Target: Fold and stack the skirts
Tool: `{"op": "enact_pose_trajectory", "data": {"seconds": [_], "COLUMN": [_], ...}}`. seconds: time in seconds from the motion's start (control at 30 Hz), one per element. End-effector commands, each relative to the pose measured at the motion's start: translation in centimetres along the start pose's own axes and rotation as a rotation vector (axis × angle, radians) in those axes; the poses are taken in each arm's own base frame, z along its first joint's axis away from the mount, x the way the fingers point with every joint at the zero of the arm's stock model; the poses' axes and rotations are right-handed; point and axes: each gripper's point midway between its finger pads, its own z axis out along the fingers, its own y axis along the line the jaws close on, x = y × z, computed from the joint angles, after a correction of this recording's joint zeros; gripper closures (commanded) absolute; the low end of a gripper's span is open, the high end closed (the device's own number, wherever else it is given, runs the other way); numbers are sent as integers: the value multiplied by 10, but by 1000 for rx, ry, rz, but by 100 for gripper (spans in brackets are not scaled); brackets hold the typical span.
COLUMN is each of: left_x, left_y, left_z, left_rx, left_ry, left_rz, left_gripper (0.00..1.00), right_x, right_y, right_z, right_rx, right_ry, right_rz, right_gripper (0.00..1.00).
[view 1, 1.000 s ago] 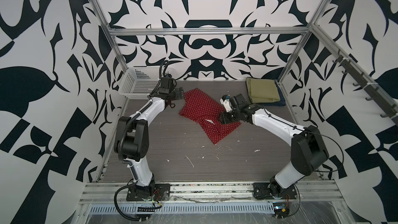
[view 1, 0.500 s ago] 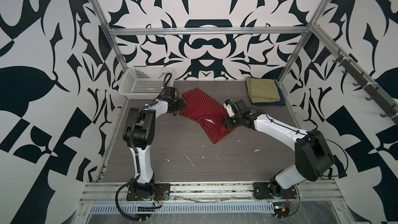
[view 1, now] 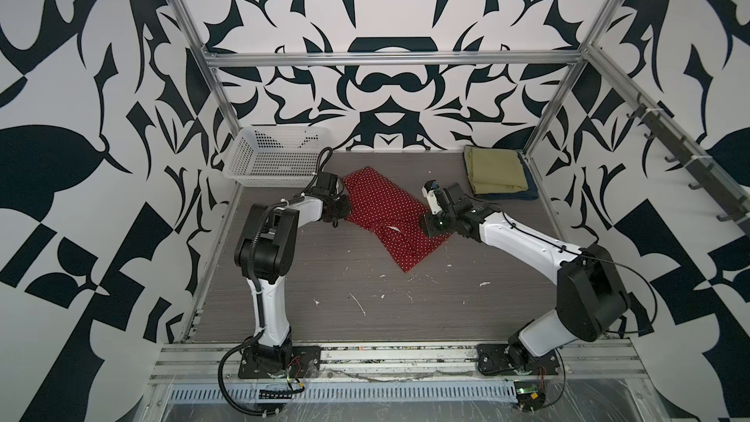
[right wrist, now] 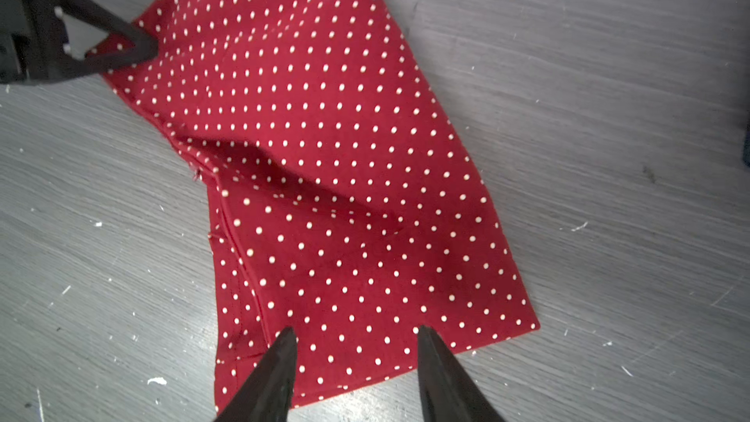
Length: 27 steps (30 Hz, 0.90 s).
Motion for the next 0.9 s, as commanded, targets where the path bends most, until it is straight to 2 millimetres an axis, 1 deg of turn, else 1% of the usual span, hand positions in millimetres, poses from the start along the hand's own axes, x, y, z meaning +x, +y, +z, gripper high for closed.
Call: {"op": "enact_pose_trajectory", "data": {"seconds": [0.0,0.13,0.2,0.27,0.37,0.43,0.5,0.57,0.6,0.63,0.67,0.7,0.77,0.83,0.87], "left_x": [-22,-61,-80,-94,-117,-134,-145,-154,-162,-168,-175,-182,-189,-196,-199], "left_y": [-16,-62,-81,-97,-118,-137,-158,-172,-176,-183,-186,-193,-210,-229,-235], "left_z": [-36,-73,-88,-96,-97,-91,-85,-78,-72,-65,-59,-53,-35,-17,-12], "left_rx": [14,108,120,134,178,227,264,271,273,290,303,333,400,512,567], "left_ry": [-61,-121,-143,-150,-166,-166,-153,-157,-179,-198,-211,-222,-233,-255,-265], "left_rz": [-12,4,15,29,28,22,37,58,58,45,26,10,-3,-18,-37], "left_gripper": [100,100,100,98,99,100,100,100,100,97,91,88,86,76,76], "right_x": [-28,-33,-34,-34,-33,-32,-30,-29,-28,-28,-27,-27,-26,-25,-25], "right_y": [-3,-13,-20,-24,-31,-35,-39,-41,-43,-44,-45,-46,-47,-48,-48], "right_z": [-13,-18,-20,-23,-28,-29,-30,-33,-34,-36,-38,-38,-40,-41,-40], "right_rx": [28,32,32,19,11,12,13,10,8,7,7,6,6,-1,-6], "right_ry": [-89,-124,-130,-143,-166,-176,-176,-176,-179,-184,-191,-195,-201,-202,-200], "right_rz": [11,59,94,121,149,165,178,195,203,207,210,213,217,223,225], "right_gripper": [48,48,48,49,49,49,49,50,50,50,50,50,50,51,51]}}
